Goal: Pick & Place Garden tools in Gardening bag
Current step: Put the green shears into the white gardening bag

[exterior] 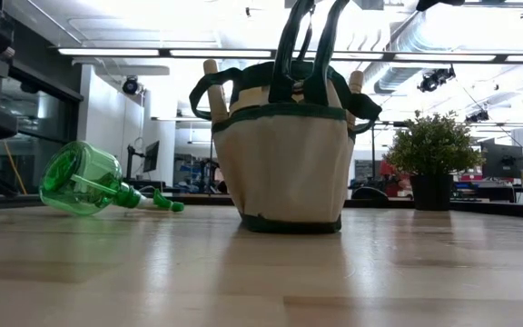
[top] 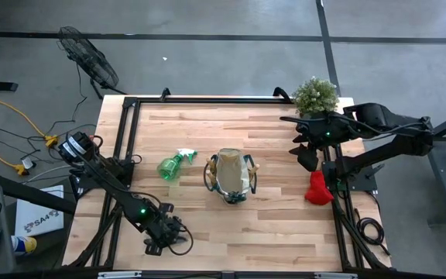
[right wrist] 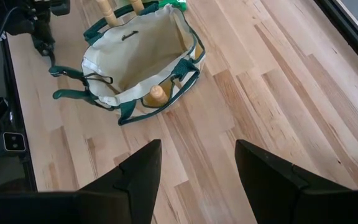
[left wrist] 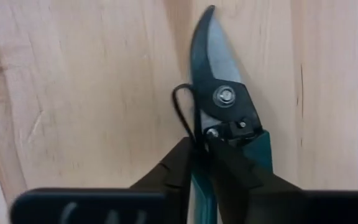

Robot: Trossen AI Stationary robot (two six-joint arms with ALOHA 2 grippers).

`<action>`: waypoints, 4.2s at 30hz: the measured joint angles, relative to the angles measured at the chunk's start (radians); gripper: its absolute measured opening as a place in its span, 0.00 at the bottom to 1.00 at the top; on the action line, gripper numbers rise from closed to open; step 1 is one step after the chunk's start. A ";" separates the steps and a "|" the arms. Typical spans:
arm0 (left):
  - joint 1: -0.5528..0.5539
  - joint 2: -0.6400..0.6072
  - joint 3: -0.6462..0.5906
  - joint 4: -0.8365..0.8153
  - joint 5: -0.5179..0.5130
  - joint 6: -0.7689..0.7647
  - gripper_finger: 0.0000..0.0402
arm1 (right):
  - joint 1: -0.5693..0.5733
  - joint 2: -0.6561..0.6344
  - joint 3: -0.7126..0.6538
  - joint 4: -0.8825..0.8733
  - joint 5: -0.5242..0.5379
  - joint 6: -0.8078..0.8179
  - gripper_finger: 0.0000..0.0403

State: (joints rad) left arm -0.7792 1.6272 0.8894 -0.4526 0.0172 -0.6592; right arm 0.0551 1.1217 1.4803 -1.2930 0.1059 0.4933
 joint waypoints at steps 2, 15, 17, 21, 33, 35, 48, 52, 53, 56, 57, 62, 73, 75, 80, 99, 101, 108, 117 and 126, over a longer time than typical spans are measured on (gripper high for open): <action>0.000 0.000 0.000 0.001 0.009 0.003 0.08 | 0.000 0.000 0.000 0.000 0.000 0.001 0.49; 0.000 0.000 0.000 0.001 0.005 -0.040 0.00 | 0.000 0.000 0.000 0.000 0.000 0.007 0.49; 0.000 0.000 0.000 0.001 0.005 -0.068 0.00 | 0.000 0.000 0.000 0.000 0.000 0.007 0.49; 0.000 0.000 0.013 -0.003 -0.014 -0.096 0.00 | 0.000 0.000 0.000 0.001 0.000 0.008 0.49; 0.000 0.000 0.164 -0.131 -0.143 -0.096 0.00 | 0.000 0.000 0.000 0.002 0.000 0.008 0.49; 0.000 0.000 0.207 -0.173 -0.175 -0.093 0.00 | 0.000 0.000 0.000 0.002 0.000 0.007 0.49; 0.000 0.000 0.523 -0.484 -0.402 -0.078 0.00 | 0.000 0.000 0.000 0.003 0.000 0.001 0.49; 0.001 0.000 0.615 -0.565 -0.496 -0.079 0.00 | 0.000 0.000 0.000 0.003 0.004 0.008 0.49; 0.001 0.000 0.637 -0.582 -0.518 -0.079 0.00 | 0.000 0.000 0.000 0.003 0.014 0.015 0.49; 0.001 0.000 0.706 -0.634 -0.585 -0.078 0.00 | 0.000 -0.003 0.000 0.008 0.053 0.022 0.49; 0.001 0.000 0.728 -0.647 -0.605 -0.078 0.00 | 0.000 -0.006 -0.001 0.020 0.063 0.013 0.49; 0.001 0.000 0.828 -0.720 -0.716 -0.078 0.00 | 0.016 -0.072 -0.001 0.083 0.085 -0.049 0.49; 0.089 -0.001 1.050 -0.833 -0.842 0.046 0.00 | 0.072 -0.389 -0.253 0.237 0.154 -0.056 0.49; 0.121 -0.002 1.083 -0.870 -0.834 0.076 0.00 | 0.072 -0.458 -0.331 0.263 0.153 -0.043 0.49; 0.201 -0.007 1.157 -0.994 -0.793 0.115 0.00 | 0.071 -0.618 -0.515 0.345 0.113 -0.019 0.49; 0.527 -0.019 1.395 -1.069 -0.682 0.493 0.00 | 0.071 -0.855 -0.850 0.591 0.025 -0.084 0.49; 0.587 -0.018 1.395 -1.015 -0.627 0.574 0.00 | 0.071 -0.855 -0.884 0.699 0.017 -0.082 0.49; 0.770 -0.018 1.395 -0.884 -0.460 0.794 0.00 | 0.071 -0.833 -1.070 0.958 0.034 -0.118 0.49; 0.951 -0.018 1.395 -0.811 -0.213 0.978 0.00 | 0.071 -0.809 -1.257 1.126 0.171 -0.220 0.49; 1.099 -0.017 1.362 -0.694 0.062 1.123 0.00 | 0.071 -0.810 -1.281 1.113 0.292 -0.176 0.49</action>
State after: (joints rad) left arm 0.3196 1.6104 2.2516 -1.1462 0.0795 0.4636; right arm 0.1261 0.3117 0.1997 -0.1798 0.3977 0.3169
